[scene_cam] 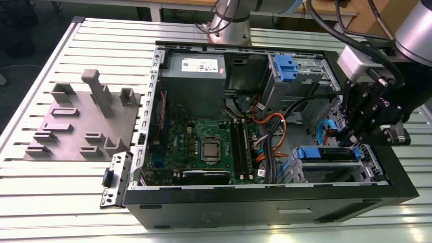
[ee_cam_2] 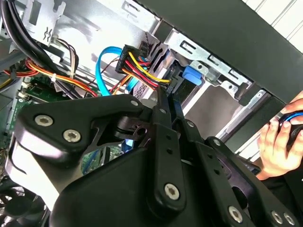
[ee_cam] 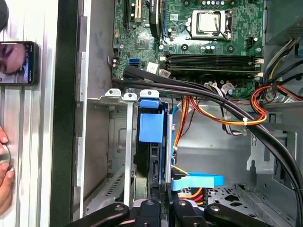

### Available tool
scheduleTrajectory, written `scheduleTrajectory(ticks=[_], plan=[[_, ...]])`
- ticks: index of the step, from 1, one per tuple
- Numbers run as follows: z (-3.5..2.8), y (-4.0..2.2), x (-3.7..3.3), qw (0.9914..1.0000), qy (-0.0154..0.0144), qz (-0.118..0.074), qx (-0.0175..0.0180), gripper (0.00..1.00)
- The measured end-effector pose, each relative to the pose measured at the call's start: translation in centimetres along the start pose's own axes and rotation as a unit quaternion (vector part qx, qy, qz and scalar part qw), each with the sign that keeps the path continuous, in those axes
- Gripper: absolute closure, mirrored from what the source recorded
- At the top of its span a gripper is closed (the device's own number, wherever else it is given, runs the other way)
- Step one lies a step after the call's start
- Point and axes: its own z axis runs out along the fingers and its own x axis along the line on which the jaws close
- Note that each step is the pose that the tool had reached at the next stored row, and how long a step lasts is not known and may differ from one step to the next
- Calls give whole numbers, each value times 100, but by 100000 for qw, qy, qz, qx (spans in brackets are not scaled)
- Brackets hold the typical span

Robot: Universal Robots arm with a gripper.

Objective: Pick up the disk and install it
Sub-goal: 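Insert the first disk wire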

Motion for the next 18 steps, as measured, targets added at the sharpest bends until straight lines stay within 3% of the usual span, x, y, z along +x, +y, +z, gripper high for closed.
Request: scheduleTrajectory(ticks=[2,9,15,18], plan=[[3,13,2,100000,8,4,269,84],[17,35,19,99998,16,11,613,84],[20,85,28,99989,36,-30,1454,84],[30,85,40,99988,30,-29,1558,84]])
